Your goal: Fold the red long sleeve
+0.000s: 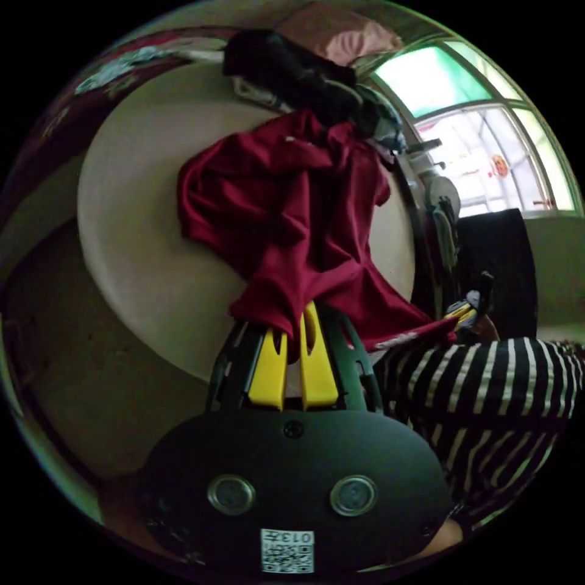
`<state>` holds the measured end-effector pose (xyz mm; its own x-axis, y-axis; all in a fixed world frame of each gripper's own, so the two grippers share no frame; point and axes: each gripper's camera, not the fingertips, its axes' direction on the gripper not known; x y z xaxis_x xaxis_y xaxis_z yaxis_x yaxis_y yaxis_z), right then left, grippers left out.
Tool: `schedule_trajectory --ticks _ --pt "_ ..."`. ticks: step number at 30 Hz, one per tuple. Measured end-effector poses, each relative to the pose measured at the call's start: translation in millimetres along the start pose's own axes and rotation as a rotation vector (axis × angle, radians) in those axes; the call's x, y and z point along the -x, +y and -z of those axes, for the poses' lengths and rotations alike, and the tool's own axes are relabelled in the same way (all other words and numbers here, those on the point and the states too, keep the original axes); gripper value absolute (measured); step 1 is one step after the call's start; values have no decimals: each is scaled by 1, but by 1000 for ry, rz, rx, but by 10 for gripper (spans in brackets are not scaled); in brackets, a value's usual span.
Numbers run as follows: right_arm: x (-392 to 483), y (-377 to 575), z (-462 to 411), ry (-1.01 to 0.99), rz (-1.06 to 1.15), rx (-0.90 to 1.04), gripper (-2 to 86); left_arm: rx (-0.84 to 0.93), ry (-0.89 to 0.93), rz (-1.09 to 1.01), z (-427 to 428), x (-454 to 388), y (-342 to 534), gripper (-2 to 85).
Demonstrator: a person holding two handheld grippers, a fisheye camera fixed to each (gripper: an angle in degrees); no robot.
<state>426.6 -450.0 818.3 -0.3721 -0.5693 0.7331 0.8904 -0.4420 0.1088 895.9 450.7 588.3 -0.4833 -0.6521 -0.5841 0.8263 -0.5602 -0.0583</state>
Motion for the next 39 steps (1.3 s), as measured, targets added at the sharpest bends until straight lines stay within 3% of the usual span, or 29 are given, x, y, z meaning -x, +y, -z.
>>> schedule_trajectory --ticks 4,7,11,15,20,24,29,33,36,39 --pt "-38 -19 62 153 -138 -421 95 -44 40 144 -20 13 12 11" --pt "-66 -63 93 304 -224 -614 107 -82 75 213 -26 17 20 11" --pt "-91 -148 108 340 -217 -637 115 -100 50 237 -28 10 23 11" --pt "-140 -231 100 286 -342 -485 104 -82 -17 205 -30 -4 23 11" --pt "-165 -249 82 189 -426 -398 25 -57 -79 155 -35 -17 27 10" --pt "-141 -218 98 189 -322 -502 11 -55 -70 126 -34 -22 33 9" --pt "-70 -104 144 231 -93 -712 7 -107 34 -53 -18 -46 41 7" --pt "-66 11 112 403 -342 -638 8 -70 172 -128 -26 -54 46 8" --pt "-99 63 52 316 -593 -588 12 53 224 -136 -56 -52 50 9" --pt "-123 84 3 270 -732 -630 26 173 119 -113 -92 -47 56 12"
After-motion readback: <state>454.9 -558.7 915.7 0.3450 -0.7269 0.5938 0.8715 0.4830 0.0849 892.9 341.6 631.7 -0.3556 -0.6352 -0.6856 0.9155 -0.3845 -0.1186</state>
